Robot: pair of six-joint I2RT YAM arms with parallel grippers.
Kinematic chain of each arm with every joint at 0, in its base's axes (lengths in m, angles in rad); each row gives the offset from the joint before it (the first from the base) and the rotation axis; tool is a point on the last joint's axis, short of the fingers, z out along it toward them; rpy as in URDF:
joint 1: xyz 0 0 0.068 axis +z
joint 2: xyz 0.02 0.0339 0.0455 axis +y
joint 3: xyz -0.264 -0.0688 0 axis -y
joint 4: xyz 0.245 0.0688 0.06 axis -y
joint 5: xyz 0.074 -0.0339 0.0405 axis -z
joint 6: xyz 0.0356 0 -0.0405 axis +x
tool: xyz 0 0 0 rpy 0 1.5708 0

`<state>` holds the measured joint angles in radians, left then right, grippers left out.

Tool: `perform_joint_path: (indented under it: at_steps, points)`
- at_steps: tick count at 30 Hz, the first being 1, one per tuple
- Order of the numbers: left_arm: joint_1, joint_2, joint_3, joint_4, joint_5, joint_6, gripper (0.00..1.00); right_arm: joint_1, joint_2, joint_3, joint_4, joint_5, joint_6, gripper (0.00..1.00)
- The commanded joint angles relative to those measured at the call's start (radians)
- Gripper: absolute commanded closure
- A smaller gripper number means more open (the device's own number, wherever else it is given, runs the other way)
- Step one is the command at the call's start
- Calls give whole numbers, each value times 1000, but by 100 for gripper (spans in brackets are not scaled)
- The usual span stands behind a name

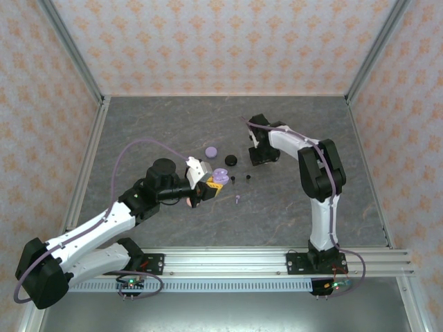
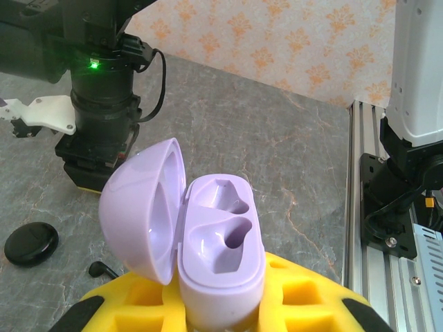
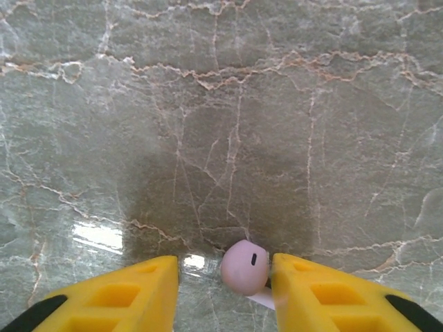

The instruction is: Insert wireless bluetooth earbuds into charging case

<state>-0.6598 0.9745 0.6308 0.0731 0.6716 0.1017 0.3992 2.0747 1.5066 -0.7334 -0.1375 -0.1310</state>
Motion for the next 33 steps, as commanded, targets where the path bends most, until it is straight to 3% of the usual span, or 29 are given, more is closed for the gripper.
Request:
perform_joint_path:
  at_steps: [1, 13, 19, 26, 33]
  points:
    - [-7, -29, -5, 22, -5, -7, 95, -4, 52, 36, -30, 39, -10, 63]
    - [-7, -34, -10, 22, -8, -8, 95, -26, 14, -11, -35, -21, 14, 83]
    - [-8, -41, -13, 30, -10, -15, 95, -39, -123, -106, 51, -112, 64, 85]
    - [-7, -43, -31, 119, -34, -58, 95, -46, -438, -323, 309, -317, 285, 85]
    - [-7, -43, -42, 180, -80, -82, 95, -42, -716, -627, 780, -490, 699, 85]
